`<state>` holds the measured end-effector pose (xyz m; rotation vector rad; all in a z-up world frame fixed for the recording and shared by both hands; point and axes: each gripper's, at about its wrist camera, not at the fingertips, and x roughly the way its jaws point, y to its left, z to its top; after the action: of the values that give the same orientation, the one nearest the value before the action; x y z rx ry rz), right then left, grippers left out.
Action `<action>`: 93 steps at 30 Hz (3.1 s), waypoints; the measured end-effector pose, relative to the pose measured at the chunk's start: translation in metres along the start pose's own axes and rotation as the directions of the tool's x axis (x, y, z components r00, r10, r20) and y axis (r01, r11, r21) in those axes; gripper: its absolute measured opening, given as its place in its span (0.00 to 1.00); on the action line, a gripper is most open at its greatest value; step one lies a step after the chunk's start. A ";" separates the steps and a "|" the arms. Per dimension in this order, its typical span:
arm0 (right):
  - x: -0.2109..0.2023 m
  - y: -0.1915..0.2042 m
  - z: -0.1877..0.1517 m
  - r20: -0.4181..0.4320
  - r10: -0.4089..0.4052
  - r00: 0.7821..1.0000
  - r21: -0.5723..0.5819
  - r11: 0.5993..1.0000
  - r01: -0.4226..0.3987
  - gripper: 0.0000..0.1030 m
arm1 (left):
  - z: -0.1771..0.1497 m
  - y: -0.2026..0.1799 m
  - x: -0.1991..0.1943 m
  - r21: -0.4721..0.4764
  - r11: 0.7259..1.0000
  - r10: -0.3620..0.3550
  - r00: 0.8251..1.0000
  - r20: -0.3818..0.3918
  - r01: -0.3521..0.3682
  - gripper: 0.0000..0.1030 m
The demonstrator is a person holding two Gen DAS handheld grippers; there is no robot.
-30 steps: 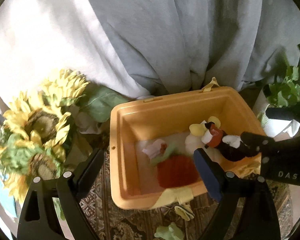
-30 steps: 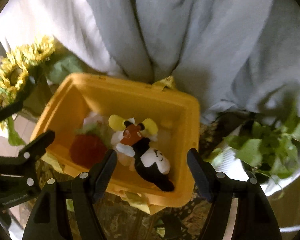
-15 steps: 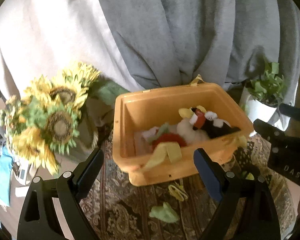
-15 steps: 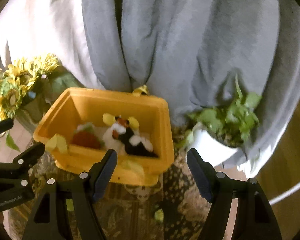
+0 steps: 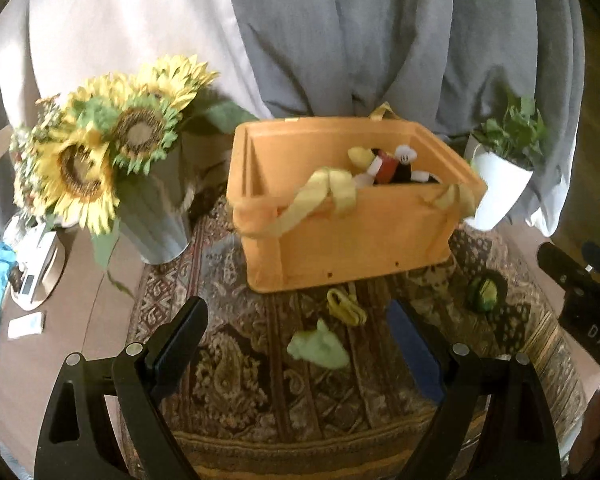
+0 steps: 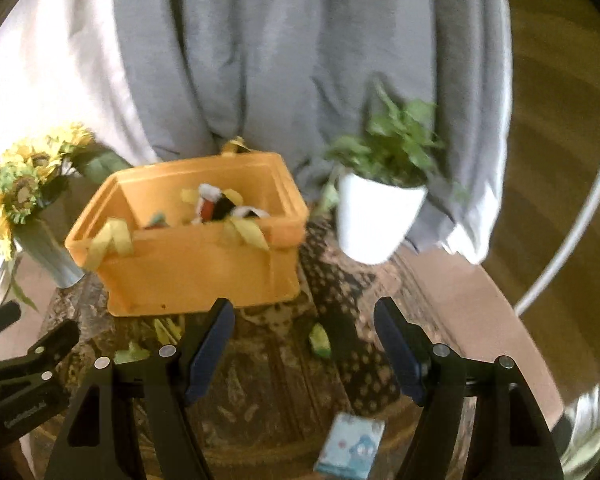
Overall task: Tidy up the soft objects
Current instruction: 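Withdraw both tools from the crate toward the remaining items on the rug, then grasp the green frog plush with the left tool while the right tool grasps the blue card packet, then lift the frog plush and card packet and carry both over the crate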
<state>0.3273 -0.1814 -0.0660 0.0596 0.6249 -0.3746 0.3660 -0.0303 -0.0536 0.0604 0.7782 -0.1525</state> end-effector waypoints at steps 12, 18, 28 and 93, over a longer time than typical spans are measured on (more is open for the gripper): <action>-0.013 -0.033 -0.063 -0.059 -0.141 0.988 0.231 0.961 0.151 0.71 | -0.039 -0.005 -0.002 0.006 1.000 0.013 1.000 0.019 -0.013 0.90; -0.006 -0.038 -0.083 -0.117 -0.168 0.979 0.280 0.940 0.195 0.71 | -0.049 -0.007 0.012 0.019 1.000 0.022 1.000 0.007 -0.022 0.90; 0.016 -0.037 -0.103 -0.193 -0.209 0.959 0.301 0.918 0.260 0.71 | -0.052 -0.012 0.049 0.030 1.000 0.008 0.999 -0.039 -0.007 0.90; 0.047 -0.013 -0.093 -0.178 -0.102 0.979 0.127 0.984 0.126 0.53 | -0.057 -0.014 0.075 0.038 0.997 -0.063 0.998 -0.012 0.063 0.60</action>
<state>0.3058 -0.1929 -0.1679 0.1905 0.7738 -0.5283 0.3763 -0.0461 -0.1469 0.0728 0.7881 -0.2271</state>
